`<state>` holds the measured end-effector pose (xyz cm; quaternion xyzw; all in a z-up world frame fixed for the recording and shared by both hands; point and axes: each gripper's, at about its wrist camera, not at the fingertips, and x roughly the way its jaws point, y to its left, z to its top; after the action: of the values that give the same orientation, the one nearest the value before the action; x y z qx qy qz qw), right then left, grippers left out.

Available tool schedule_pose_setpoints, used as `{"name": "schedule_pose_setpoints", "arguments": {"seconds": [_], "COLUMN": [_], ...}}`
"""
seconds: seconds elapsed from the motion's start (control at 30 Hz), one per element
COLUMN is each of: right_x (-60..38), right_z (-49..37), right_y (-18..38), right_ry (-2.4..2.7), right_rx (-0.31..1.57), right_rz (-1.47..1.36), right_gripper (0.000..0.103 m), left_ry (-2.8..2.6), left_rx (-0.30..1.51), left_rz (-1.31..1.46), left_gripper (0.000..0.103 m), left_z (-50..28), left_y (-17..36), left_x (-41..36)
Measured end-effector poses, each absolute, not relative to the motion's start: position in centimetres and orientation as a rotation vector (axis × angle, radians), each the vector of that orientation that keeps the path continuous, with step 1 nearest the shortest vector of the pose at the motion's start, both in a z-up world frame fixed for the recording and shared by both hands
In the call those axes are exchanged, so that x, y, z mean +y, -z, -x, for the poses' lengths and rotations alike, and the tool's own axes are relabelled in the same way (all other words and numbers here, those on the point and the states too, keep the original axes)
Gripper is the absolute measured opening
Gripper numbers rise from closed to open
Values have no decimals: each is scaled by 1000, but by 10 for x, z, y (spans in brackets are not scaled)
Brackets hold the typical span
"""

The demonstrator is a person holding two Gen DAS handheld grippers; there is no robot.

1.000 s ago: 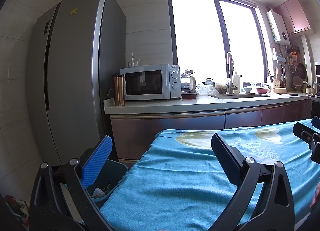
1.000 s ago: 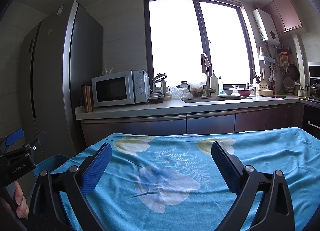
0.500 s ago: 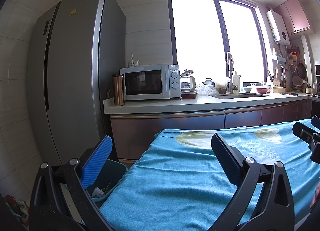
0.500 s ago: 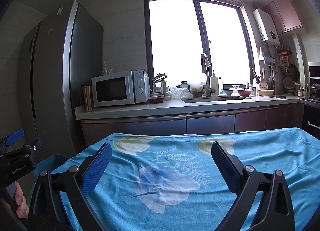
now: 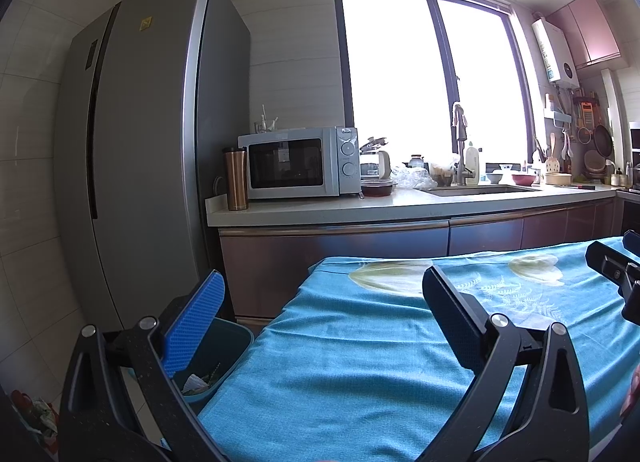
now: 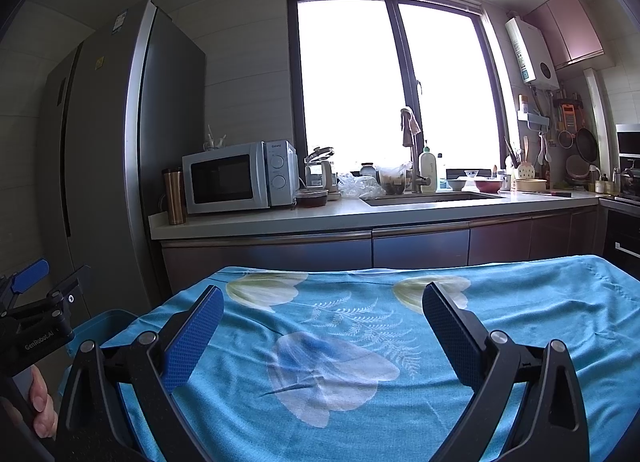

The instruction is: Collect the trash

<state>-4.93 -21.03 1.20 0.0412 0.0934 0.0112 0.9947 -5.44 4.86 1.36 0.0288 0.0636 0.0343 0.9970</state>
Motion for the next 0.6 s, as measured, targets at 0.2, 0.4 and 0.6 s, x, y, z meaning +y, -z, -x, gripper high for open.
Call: {"name": "schedule_pose_setpoints", "arguments": {"seconds": [0.2,0.4,0.6], "right_x": [-210,-211,-211], "right_z": [49,49,49], "right_y": [-12,-12,-13], "right_ry": [-23,-22,-20], "right_rx": [189,187,193], "right_rz": [-83,-86,-85], "right_gripper": [96,96,96], "left_ry": [-65,-61,-55], "left_rx": [132,132,142], "left_rz": [-57,-63,-60], "left_gripper": [97,97,97], "left_z": [52,50,48], "left_y": [-13,-11,-10], "left_x": [48,47,46]}}
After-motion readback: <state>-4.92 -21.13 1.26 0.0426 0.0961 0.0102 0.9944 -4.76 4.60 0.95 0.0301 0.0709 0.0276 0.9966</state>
